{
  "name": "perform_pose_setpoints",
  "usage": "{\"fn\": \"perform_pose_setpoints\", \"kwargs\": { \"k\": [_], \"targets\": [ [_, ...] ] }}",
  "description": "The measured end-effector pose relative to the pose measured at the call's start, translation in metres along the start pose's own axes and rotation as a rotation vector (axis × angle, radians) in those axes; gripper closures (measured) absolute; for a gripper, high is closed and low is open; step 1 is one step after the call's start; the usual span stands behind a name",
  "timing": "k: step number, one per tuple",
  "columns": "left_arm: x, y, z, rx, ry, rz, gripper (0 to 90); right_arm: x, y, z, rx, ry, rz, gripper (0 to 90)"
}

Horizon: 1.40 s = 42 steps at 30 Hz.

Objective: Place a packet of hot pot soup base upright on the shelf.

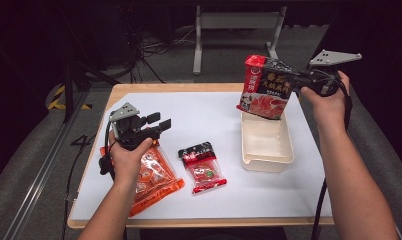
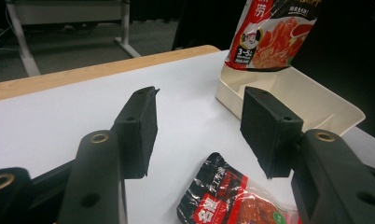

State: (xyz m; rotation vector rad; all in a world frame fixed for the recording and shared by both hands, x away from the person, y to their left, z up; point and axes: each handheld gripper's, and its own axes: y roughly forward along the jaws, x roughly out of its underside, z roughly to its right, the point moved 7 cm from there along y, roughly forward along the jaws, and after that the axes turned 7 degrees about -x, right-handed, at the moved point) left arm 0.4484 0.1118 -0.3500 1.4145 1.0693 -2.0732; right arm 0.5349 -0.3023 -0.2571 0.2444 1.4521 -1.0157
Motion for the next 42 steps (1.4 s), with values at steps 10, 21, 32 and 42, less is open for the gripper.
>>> {"fn": "perform_pose_setpoints", "kwargs": {
  "k": [10,21,32,42],
  "targets": [
    [0.002,0.001,-0.002,0.003,-0.013,-0.007,47.0,0.010,0.009,0.004,-0.006,-0.027,-0.009,79.9],
    [0.003,0.002,-0.005,0.001,-0.021,-0.011,46.9,0.020,0.016,0.004,-0.019,-0.045,-0.023,79.6],
    [0.004,0.003,-0.006,0.001,-0.028,-0.013,46.1,0.025,0.024,0.000,-0.017,-0.072,-0.046,78.5],
    [0.005,0.004,-0.006,0.004,-0.032,-0.022,45.7,0.033,0.024,0.002,-0.018,-0.050,-0.024,77.4]
  ]
}}
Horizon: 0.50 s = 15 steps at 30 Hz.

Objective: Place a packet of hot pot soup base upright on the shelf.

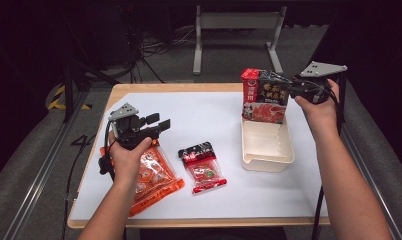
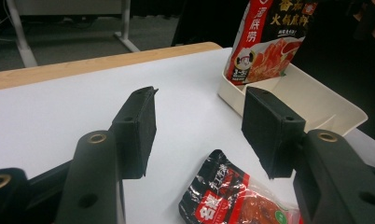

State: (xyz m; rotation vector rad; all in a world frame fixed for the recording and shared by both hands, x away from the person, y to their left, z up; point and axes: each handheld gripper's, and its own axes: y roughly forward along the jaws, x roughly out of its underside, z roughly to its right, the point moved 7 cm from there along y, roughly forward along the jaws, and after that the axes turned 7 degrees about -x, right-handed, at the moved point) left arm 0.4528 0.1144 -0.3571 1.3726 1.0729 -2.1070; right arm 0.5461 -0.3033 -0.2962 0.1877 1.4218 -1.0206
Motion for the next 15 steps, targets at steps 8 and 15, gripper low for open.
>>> {"fn": "perform_pose_setpoints", "kwargs": {
  "k": [8,15],
  "targets": [
    [-0.0011,-0.0022,-0.0021,0.018,-0.020,0.010,45.4,0.0012,0.0032,-0.0047,-0.013,0.005,0.006,76.3],
    [-0.0009,-0.0023,-0.0031,0.015,-0.021,0.010,45.2,0.0006,0.0072,-0.0072,-0.016,0.006,0.003,76.0]
  ]
}}
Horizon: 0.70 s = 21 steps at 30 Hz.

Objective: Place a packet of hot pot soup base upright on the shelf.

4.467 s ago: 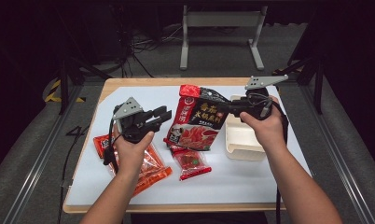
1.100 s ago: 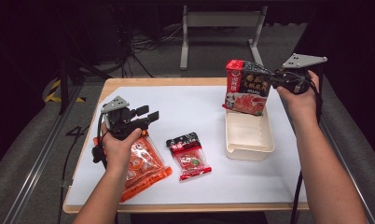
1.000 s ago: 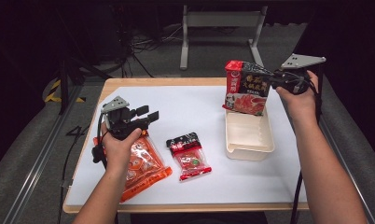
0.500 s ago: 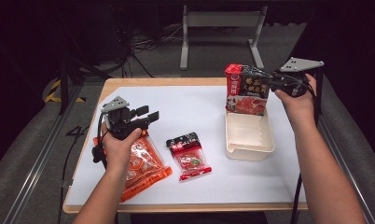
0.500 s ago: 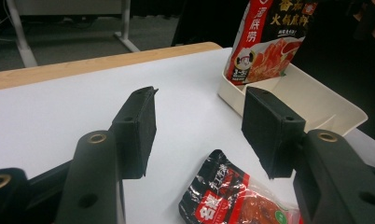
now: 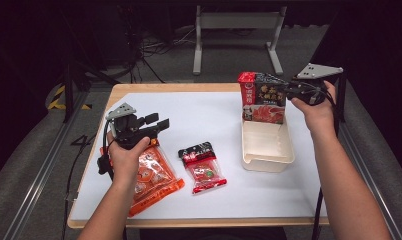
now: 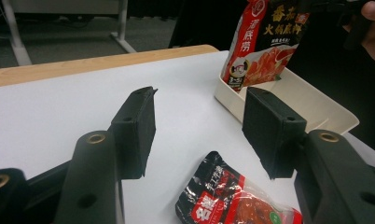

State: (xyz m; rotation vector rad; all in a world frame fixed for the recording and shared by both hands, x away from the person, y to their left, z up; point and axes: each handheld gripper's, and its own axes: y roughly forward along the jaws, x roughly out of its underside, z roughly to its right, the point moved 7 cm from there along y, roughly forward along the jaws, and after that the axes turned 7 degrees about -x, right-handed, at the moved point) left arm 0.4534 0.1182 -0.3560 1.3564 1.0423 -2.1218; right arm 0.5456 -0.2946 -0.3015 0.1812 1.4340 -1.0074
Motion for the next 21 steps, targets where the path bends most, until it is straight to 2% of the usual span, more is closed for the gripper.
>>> {"fn": "perform_pose_setpoints", "kwargs": {
  "k": [10,11,14,15,16,17,21],
  "targets": [
    [0.000,0.000,0.000,0.007,-0.009,-0.004,45.0,0.001,0.007,-0.004,-0.002,0.001,-0.018,75.5],
    [0.000,0.000,0.000,0.008,-0.008,-0.004,45.0,0.003,0.008,-0.004,-0.003,0.000,-0.027,75.4],
    [0.000,0.000,0.000,0.008,-0.010,-0.002,44.9,0.014,0.014,-0.005,0.000,0.007,-0.099,75.5],
    [0.000,0.000,0.000,0.007,-0.009,-0.001,45.0,0.017,0.014,-0.003,0.009,0.013,-0.089,75.4],
    [0.000,0.000,0.000,0.006,-0.009,-0.002,45.0,0.020,0.012,-0.001,0.002,0.044,-0.065,75.3],
    [0.000,0.000,0.000,0.006,-0.009,-0.002,44.9,0.022,0.011,0.001,0.003,0.060,-0.064,75.2],
    [0.001,0.001,0.000,0.005,-0.009,-0.009,44.9,0.026,0.008,0.002,0.007,0.073,-0.068,75.0]
  ]
}}
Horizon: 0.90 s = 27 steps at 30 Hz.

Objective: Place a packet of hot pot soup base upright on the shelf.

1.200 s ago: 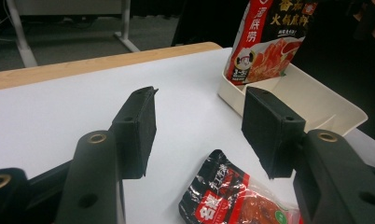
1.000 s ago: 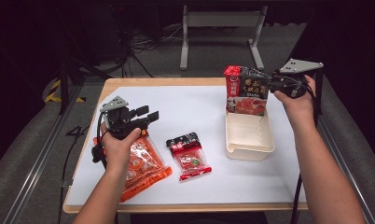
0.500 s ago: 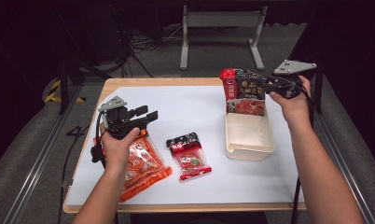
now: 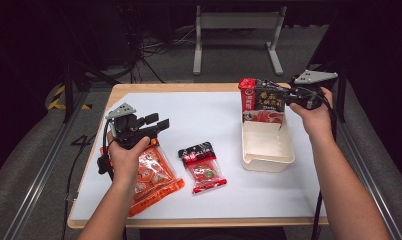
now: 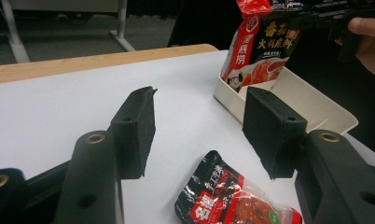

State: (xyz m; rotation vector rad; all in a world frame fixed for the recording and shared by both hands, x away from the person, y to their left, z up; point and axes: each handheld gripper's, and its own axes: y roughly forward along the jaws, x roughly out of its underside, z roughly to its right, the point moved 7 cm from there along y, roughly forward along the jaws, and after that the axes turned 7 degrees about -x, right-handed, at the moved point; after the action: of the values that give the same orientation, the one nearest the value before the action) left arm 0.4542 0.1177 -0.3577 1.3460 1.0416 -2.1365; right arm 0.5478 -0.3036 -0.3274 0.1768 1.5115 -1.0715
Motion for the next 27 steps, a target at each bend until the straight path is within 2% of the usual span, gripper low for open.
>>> {"fn": "perform_pose_setpoints", "kwargs": {
  "k": [9,12,16,19,24,25,27],
  "targets": [
    [0.000,-0.001,-0.001,-0.006,-0.001,0.000,44.6,0.013,-0.005,0.003,0.019,0.027,-0.009,76.8],
    [0.000,-0.001,-0.002,-0.007,-0.005,-0.002,44.5,0.019,-0.007,0.007,0.019,0.059,0.005,77.0],
    [0.001,-0.001,-0.003,-0.008,-0.006,-0.009,44.0,0.020,-0.008,0.006,0.014,0.061,0.013,76.8],
    [0.001,-0.001,-0.002,-0.008,-0.001,-0.011,43.8,0.019,-0.007,0.007,0.017,0.052,0.002,76.2],
    [0.003,-0.002,-0.003,-0.034,0.027,-0.026,42.3,0.019,-0.008,0.006,0.013,0.065,-0.004,73.5],
    [0.003,-0.003,-0.002,-0.024,0.033,-0.025,41.3,0.018,-0.009,0.005,0.006,0.075,0.009,69.5],
    [0.003,-0.004,-0.002,-0.015,0.042,-0.025,40.9,0.017,-0.010,0.005,0.000,0.086,0.020,67.9]
  ]
}}
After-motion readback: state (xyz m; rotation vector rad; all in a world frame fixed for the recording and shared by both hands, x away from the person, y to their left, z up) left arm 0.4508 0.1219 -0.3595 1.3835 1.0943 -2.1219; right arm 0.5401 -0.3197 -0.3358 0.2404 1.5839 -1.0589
